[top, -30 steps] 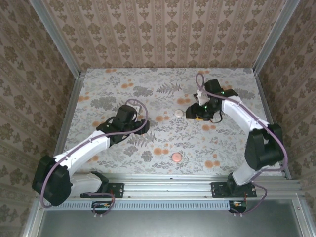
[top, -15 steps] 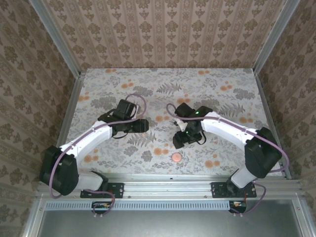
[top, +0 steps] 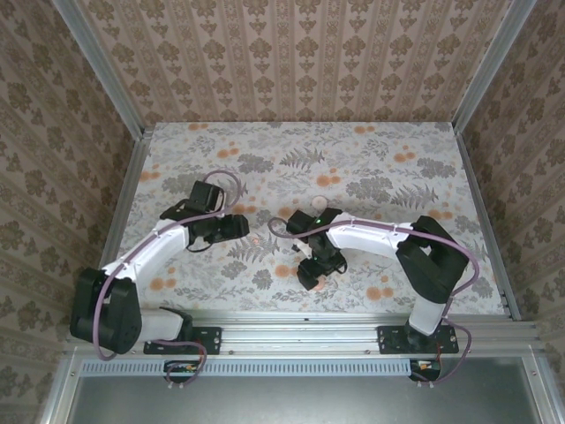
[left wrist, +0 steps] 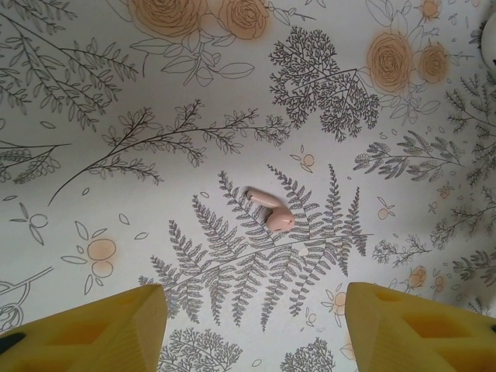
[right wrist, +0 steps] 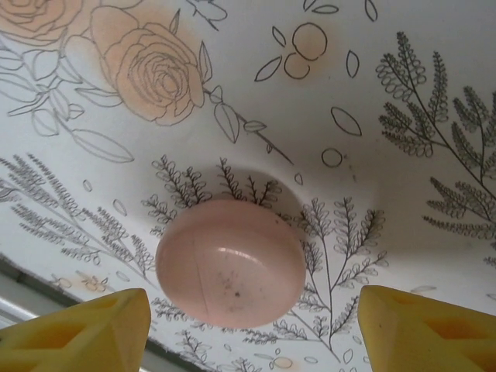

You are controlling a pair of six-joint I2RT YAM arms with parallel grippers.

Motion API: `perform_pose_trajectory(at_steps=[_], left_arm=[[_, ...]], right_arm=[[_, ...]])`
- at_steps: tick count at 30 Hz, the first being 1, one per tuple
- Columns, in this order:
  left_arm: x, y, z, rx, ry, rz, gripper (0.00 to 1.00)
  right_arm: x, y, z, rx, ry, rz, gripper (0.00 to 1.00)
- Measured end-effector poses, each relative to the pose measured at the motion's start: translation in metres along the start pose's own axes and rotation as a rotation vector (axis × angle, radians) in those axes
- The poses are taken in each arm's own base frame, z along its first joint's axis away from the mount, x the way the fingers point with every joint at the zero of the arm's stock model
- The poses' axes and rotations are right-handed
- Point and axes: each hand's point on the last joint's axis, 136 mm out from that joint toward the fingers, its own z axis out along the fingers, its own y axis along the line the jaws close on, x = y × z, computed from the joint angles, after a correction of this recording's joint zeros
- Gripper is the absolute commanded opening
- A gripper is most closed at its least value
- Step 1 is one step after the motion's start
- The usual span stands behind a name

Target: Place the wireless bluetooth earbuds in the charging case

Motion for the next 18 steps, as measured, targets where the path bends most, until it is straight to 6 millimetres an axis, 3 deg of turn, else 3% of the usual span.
perform_pose_trajectory(at_steps=[11, 18], left_arm=[[0.007, 0.012, -0.009, -0.008, -0.011, -0.029, 0.62], [0.012, 0.015, -0.013, -0.008, -0.015, -0.034, 0.62]], right_arm=[[-0.005, 0.006, 0.010, 0.056, -0.002, -0.050, 0.61], [-0.004, 0.004, 0.015, 0.093, 0.010, -0.052, 0.59]])
